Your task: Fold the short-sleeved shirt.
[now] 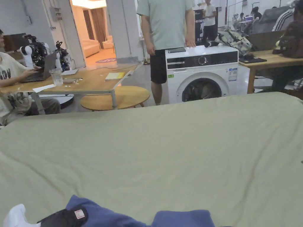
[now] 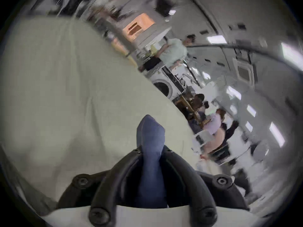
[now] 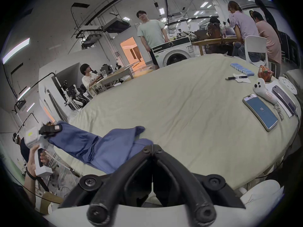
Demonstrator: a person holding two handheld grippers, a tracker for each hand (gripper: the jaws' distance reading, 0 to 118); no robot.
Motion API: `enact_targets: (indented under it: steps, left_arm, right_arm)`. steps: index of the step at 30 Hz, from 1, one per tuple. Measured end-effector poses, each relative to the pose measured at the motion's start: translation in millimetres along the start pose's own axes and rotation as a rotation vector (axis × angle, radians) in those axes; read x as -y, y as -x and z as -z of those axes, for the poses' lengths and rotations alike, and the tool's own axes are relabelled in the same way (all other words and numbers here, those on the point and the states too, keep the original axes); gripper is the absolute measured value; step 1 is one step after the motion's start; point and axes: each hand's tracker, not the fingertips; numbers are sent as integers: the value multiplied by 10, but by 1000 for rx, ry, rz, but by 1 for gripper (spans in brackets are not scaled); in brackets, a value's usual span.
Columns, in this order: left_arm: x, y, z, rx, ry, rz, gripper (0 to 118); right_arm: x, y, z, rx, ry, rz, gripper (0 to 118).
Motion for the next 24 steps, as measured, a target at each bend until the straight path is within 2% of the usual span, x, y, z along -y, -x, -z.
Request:
enact_targets:
  steps: [5,7,11,12,13,14,15,16,17,19,20,21,22,24]
  left_arm:
    - [434,-754,826,46,171,164,10]
    - [682,-841,1326,63,279,170,10]
    - [1104,-1062,1867,85,415,208,10]
    - [1172,-1082,1946,109,427,222,15]
    - [1204,-1085,1977,139,433,224,31]
    - [1216,-1116,1948,180,450,210,31]
    - [1197,-1111,1896,239,430,162,39]
    - [1157,-1102,1824,306,408,117,71]
    - [1115,-1083,1775,315,384,102,87]
    - [990,-1026,1684,327,342,84,84]
    - [975,-967,1653,307,334,75,72]
    - [1008,-917,1661,273,322,63,34]
    - [1046,-898,1721,248,341,69,5]
    - [1284,-856,1890,238,452,100,0]
  right_arm:
    - [-1,-76,-2,-22,-24,53,0]
    - [13,-67,-46,-27,-16,54,0]
    - [86,-59,-126,-2,-18,34,0]
    - [90,-80,-135,0,-16,35,0]
    - [100,-91,-147,4,-16,39,0]
    - [109,-112,-156,7,-16,44,0]
    - [113,-137,-161,9,-15,50,0]
    - [121,-159,-165,12,-15,55,0]
    - [131,-169,-160,14,-13,56,0]
    - [151,-198,-143,15,-5,69,0]
    - [167,-212,-133,11,-2,76,0]
    - [179,-221,-107,7,4,85,0]
    - [189,-222,-88,5,9,94,0]
    - [218,-202,-42,-7,23,101,0]
